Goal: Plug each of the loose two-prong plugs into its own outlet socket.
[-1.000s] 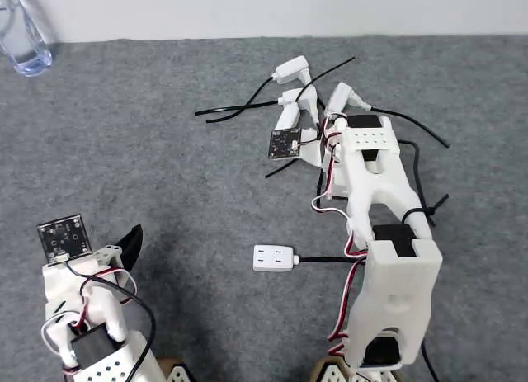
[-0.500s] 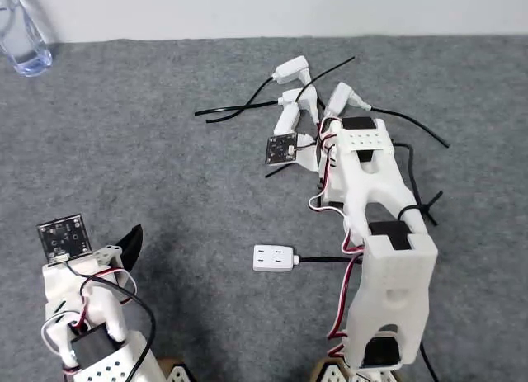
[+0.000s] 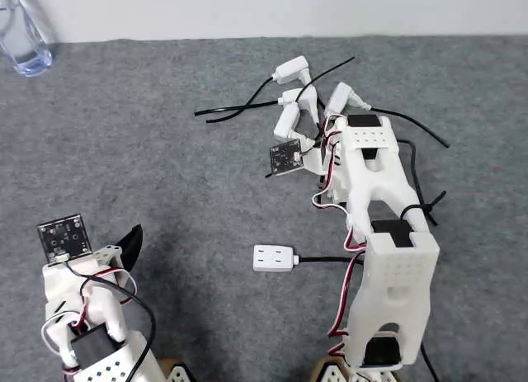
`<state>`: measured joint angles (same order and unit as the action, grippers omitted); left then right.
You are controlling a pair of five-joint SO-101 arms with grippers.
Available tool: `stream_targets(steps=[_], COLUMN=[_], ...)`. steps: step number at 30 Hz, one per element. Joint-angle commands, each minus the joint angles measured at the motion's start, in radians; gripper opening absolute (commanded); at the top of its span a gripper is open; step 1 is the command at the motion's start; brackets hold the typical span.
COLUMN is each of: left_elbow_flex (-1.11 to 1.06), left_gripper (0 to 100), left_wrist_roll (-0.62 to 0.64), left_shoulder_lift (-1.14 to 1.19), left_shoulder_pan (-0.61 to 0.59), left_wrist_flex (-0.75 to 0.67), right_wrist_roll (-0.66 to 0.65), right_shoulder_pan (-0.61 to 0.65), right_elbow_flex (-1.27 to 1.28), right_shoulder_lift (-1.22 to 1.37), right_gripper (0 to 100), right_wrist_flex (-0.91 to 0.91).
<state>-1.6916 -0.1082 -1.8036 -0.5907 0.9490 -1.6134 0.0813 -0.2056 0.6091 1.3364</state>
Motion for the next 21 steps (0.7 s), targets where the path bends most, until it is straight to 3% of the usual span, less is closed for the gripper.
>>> stream_targets(steps=[1,15,21], left_elbow_flex=[0.008,0.008,0.008], left_gripper=[43,43,43], left_wrist_roll=[-0.008,-0.008,-0.008], left_shoulder_lift=[-0.005,-0.005,-0.005], left_shoulder_pan=[0.005,0.005,0.005], left_wrist_flex=[0.003,0.003,0.003], right_wrist_roll=[-0.035,-0.054,-0.063], right_shoulder_pan=[-0.012,-0.007,-0.005], right_elbow_flex=[-0.017,-0.083,-0.083], right_shoulder_lift=[-0.002,-0.002,-0.002], right_gripper=[17.0,16.6,0.9], right_wrist_flex=[0.039,0.045,0.044])
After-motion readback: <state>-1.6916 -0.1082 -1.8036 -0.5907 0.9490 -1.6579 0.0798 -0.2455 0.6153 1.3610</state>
